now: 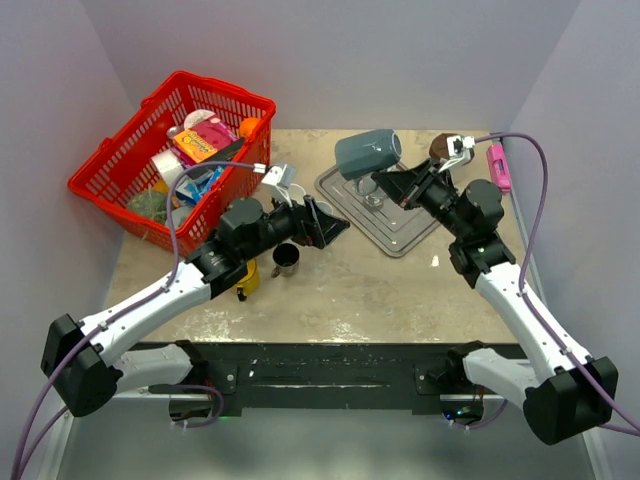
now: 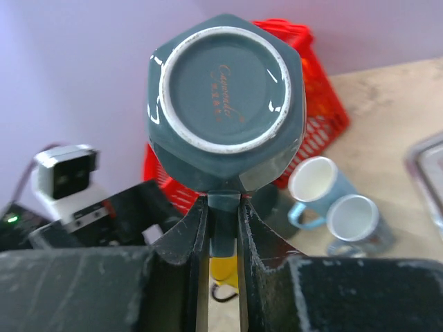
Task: Turn the mug right side up
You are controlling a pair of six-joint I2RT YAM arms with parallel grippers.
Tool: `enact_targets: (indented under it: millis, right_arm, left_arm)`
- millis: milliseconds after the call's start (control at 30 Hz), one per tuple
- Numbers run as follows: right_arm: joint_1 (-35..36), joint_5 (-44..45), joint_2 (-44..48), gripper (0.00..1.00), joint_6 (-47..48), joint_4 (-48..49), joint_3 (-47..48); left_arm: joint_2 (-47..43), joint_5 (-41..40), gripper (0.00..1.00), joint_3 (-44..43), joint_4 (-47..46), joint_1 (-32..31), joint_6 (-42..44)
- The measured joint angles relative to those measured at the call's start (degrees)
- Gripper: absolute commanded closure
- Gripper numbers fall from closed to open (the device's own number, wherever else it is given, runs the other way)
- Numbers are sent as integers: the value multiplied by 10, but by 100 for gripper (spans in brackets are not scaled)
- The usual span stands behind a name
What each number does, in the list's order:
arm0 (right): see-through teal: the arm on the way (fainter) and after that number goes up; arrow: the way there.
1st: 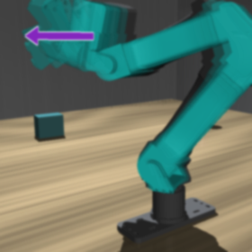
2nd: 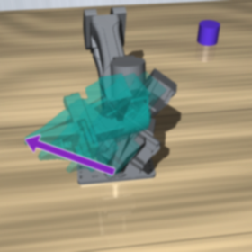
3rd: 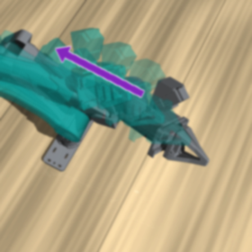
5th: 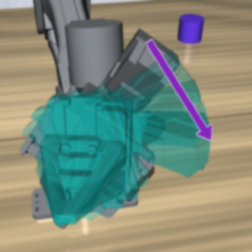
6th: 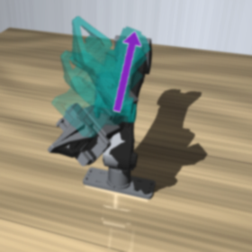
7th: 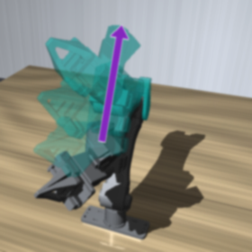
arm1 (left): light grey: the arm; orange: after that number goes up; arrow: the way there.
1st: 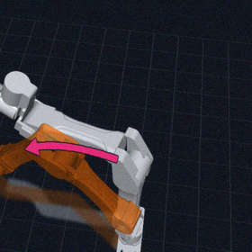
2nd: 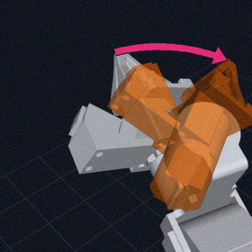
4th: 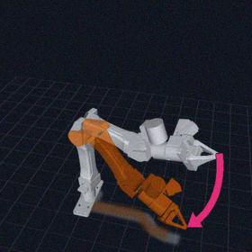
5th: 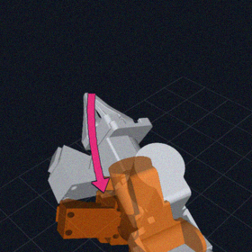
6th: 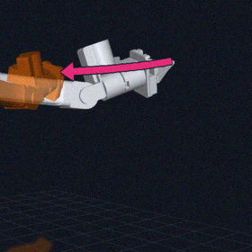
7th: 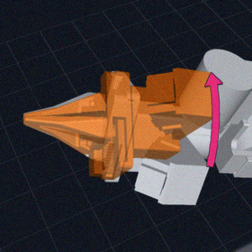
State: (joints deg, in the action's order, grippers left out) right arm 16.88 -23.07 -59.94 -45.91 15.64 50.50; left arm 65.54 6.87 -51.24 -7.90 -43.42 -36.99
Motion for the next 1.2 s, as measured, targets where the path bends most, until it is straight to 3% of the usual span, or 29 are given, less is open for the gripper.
enact_targets:
  millis: [433, 700, 1067, 1167, 1200]
  right_arm:
    - [93, 13, 12, 100, -65, 130, -4]
    - [128, 13, 10, 100, -83, 186, -4]
    - [178, 30, -13, 100, -92, 231, -4]
    - [184, 32, -19, 100, -91, 232, -4]
    - [185, 34, -21, 100, -90, 232, -4]
  left_arm:
    - [-67, 101, 7, 59, -244, 53, -136]
    - [-33, 152, 15, 62, -351, 91, -223]
    - [35, 201, 42, 69, -464, 103, -311]
    - [35, 202, 51, 69, -478, 103, -315]
    - [35, 202, 59, 69, -481, 103, -316]
